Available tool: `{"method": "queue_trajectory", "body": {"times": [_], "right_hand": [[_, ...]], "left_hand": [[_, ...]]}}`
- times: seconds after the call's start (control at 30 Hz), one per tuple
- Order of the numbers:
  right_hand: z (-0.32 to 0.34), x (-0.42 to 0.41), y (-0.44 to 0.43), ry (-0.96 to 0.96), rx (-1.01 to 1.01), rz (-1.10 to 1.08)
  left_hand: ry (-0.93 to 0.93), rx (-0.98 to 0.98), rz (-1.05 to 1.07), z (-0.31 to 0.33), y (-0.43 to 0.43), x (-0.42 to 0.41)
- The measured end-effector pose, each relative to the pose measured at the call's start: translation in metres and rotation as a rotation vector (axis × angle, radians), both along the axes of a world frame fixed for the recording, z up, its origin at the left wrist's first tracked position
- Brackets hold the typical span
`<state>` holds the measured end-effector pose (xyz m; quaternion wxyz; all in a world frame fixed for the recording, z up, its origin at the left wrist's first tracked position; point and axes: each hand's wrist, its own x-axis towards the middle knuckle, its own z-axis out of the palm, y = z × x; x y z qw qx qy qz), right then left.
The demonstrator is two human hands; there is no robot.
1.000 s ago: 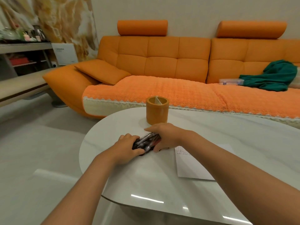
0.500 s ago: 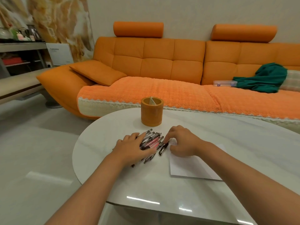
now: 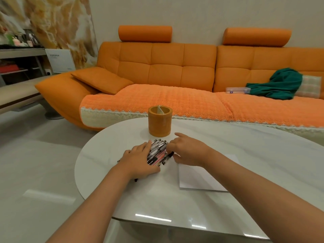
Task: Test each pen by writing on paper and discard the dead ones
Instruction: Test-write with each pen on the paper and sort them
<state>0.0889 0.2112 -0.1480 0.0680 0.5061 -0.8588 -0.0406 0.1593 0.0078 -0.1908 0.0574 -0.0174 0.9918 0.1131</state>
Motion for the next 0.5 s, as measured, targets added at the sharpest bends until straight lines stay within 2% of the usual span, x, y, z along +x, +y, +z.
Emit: {"method": "queue_trajectory", "body": {"times": [0.1,0.17,0.33,0.5], "right_hand": [[0.006,0.006,0.016,-0.022,-0.149,-0.03],[0.009,0.008,0.031,-0.08,-0.223,-0.135],[0.0,0.011,0.079,-0.223,-0.241,-0.45],[-0.03,0.013,0.102,-0.221,-0.198,-0.498]], "left_hand": [[0.031,-0.02,-0.002,0.007,0.007,-0.001],[0.11,0.025,-0.024,0.015,0.015,0.0],[0.342,0.217,-0.181,0.029,0.05,0.0],[0.236,0.146,-0.299,0.02,0.081,-0.008]]}}
